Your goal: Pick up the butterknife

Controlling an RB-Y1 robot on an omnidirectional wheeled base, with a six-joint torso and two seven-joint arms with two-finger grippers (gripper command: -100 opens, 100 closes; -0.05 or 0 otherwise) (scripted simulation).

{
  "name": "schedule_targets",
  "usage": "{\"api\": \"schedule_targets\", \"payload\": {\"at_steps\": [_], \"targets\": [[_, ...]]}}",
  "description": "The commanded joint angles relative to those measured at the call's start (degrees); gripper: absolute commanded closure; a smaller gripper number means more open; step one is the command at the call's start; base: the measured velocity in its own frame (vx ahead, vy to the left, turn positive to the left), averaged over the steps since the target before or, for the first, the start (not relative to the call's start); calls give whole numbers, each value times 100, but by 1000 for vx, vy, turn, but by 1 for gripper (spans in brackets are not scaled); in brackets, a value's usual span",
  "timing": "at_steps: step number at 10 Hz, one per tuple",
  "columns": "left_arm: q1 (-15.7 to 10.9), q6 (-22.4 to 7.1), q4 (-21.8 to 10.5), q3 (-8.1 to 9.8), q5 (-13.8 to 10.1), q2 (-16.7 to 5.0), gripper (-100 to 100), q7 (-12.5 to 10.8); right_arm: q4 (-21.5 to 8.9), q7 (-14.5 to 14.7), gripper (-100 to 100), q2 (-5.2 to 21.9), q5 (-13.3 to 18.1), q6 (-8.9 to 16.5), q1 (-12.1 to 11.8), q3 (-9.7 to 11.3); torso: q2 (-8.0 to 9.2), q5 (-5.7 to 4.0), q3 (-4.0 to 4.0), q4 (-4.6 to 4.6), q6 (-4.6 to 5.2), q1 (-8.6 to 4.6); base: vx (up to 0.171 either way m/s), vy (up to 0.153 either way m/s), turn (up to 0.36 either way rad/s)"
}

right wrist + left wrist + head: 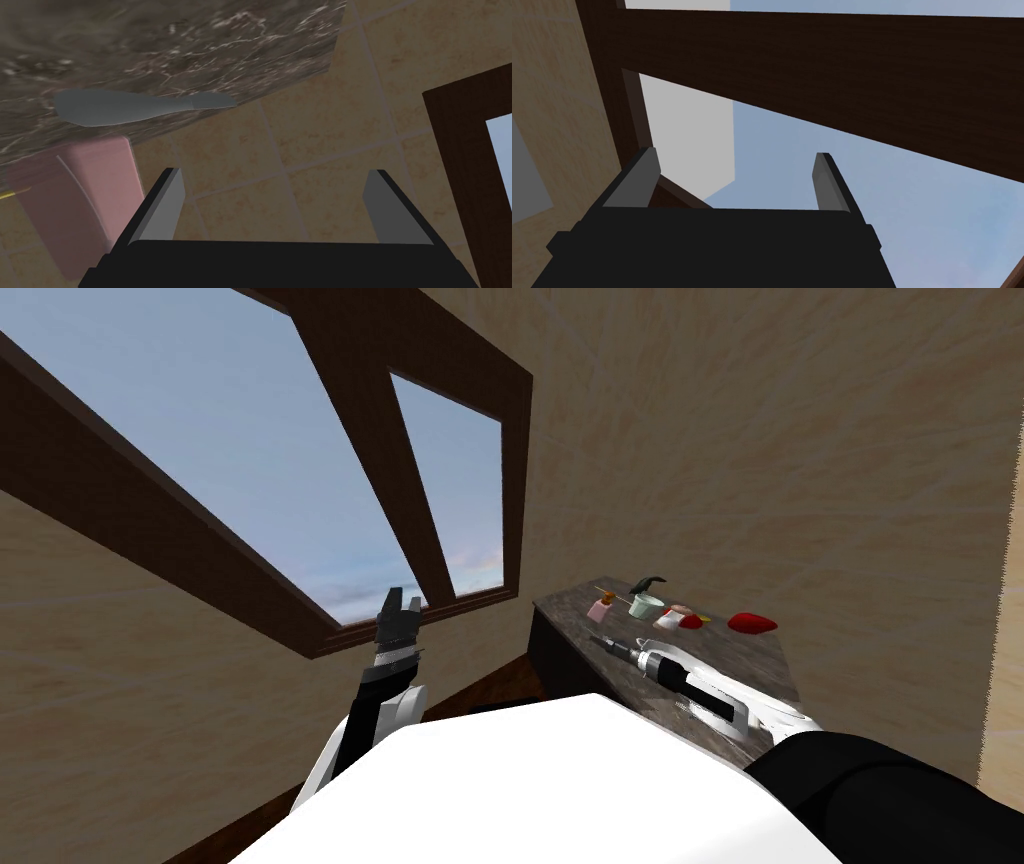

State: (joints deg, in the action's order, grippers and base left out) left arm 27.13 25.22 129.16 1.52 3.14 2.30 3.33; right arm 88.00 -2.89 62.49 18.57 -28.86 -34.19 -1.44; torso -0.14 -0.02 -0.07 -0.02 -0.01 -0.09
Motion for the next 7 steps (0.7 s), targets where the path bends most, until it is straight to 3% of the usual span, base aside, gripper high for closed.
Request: {"api": "schedule_targets", "payload": {"at_steps": [1,7], "targets": [[0,0,0,0,0,0,0,0,-177,30,-100,286,96,62,-3,121,0,0,0,0,0,0,26,-21,238],[1,0,0,1,0,0,0,0,-692,137,-100,1087,426,347,180,714,-7,0,-4,-2,4,-1,34,-24,176]]}}
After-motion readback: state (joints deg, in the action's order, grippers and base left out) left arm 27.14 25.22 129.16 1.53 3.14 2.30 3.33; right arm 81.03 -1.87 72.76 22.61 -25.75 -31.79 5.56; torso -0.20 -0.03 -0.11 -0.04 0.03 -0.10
